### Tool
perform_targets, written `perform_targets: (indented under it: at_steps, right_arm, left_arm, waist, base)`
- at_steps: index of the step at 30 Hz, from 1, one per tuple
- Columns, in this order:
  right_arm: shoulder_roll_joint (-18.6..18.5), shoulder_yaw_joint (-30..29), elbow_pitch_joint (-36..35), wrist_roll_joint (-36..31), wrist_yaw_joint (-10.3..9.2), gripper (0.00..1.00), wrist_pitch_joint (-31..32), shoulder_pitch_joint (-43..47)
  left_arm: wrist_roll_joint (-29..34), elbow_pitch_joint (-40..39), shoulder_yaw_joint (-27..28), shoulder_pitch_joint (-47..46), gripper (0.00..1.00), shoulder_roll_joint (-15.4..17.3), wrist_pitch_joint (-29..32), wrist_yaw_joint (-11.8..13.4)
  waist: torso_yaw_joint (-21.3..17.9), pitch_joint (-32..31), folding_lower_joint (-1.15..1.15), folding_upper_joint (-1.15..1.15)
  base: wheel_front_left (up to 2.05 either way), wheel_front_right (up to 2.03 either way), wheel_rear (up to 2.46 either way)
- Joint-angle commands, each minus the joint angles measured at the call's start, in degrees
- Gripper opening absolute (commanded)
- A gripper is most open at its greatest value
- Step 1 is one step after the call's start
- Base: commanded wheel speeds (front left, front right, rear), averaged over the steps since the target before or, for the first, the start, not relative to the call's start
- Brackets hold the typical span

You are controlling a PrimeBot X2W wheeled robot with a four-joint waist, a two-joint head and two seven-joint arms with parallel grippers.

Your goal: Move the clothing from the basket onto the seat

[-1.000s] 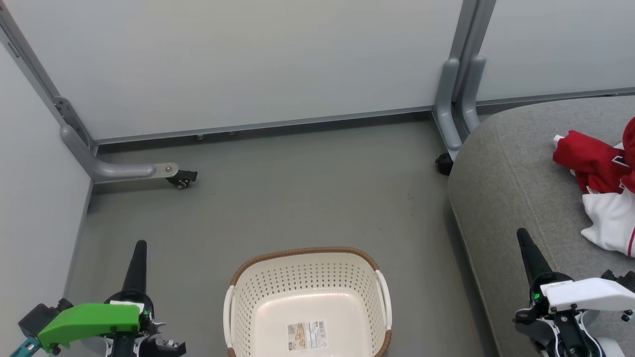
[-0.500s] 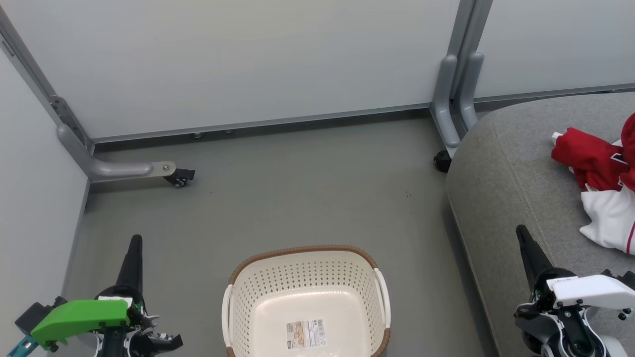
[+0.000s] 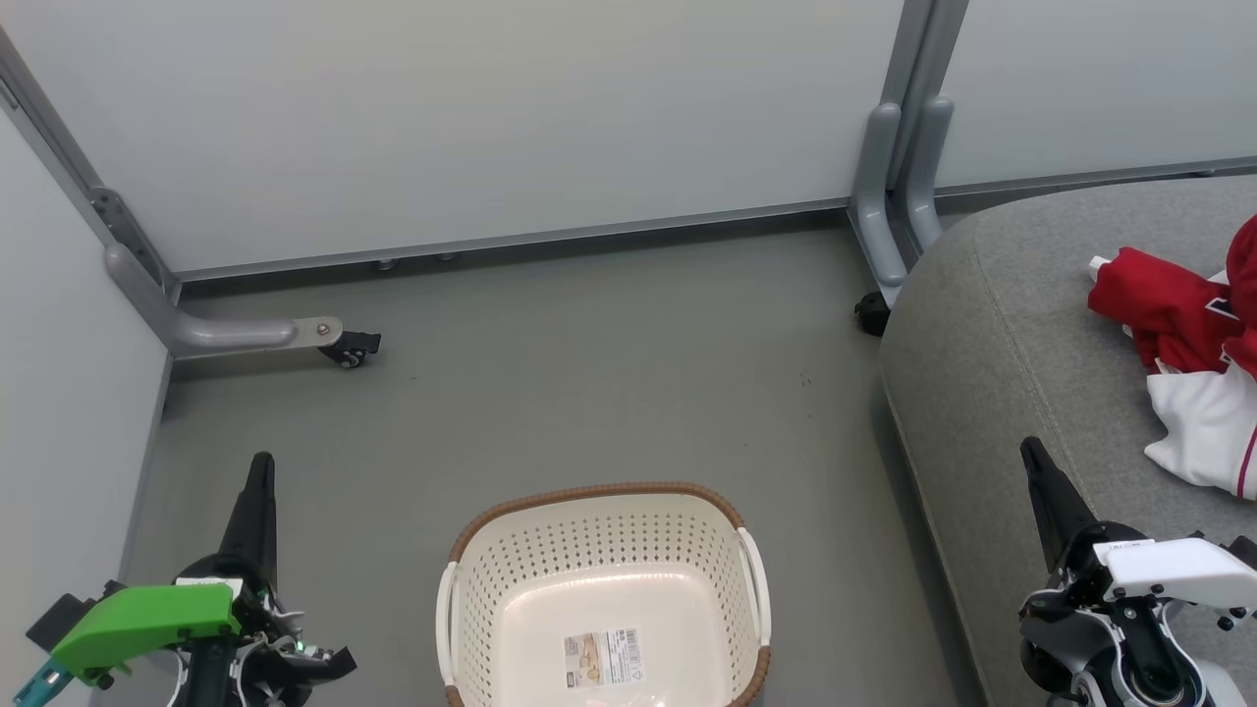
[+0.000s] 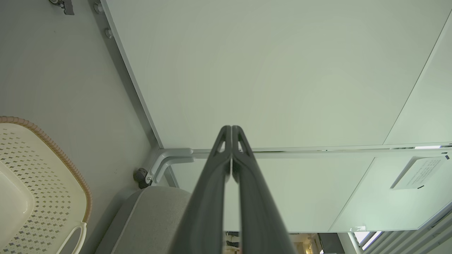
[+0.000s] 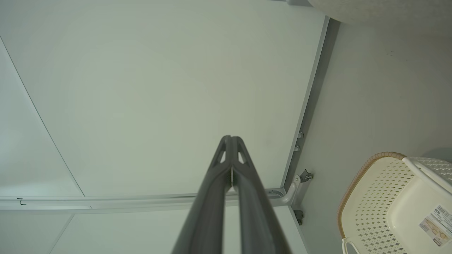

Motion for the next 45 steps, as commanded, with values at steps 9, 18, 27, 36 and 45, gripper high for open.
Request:
perform_targets:
  at_steps: [9, 18, 27, 36, 45]
  right_arm:
    - [-0.1, -0.3, 0.2, 0.1, -0.02, 0.00, 0.3, -0.6]
    - [-0.1, -0.4, 0.2, 0.0, -0.02, 0.00, 0.4, -0.6]
    - [0.0, -0.5, 0.2, -0.1, -0.02, 0.00, 0.5, -0.6]
    - [0.1, -0.6, 0.2, -0.2, -0.02, 0.00, 0.6, -0.6]
    - [0.1, -0.7, 0.2, -0.3, -0.02, 0.00, 0.7, -0.6]
  left_arm:
    - [0.0, 0.0, 0.4, -0.9, 0.00, -0.2, 0.3, -0.3]
    - [0.2, 0.1, 0.6, -0.9, 0.00, -0.3, 0.4, -0.3]
    - [0.4, 0.1, 0.8, -0.9, 0.00, -0.4, 0.5, -0.3]
    - [0.6, 0.1, 0.9, -0.9, 0.00, -0.6, 0.7, -0.3]
    - [0.6, 0.1, 1.1, -0.9, 0.00, -0.6, 0.9, -0.3]
  waist:
    - [0.0, 0.0, 0.00, 0.00]
    - [0.0, 0.0, 0.00, 0.00]
    - [0.0, 0.0, 0.00, 0.00]
    - [0.0, 0.0, 0.00, 0.00]
    - [0.0, 0.0, 0.00, 0.00]
  base:
    - [0.00, 0.00, 0.00]
    - [0.00, 0.00, 0.00]
    - [0.00, 0.00, 0.00]
    - [0.00, 0.00, 0.00]
    - [0.00, 0.00, 0.00]
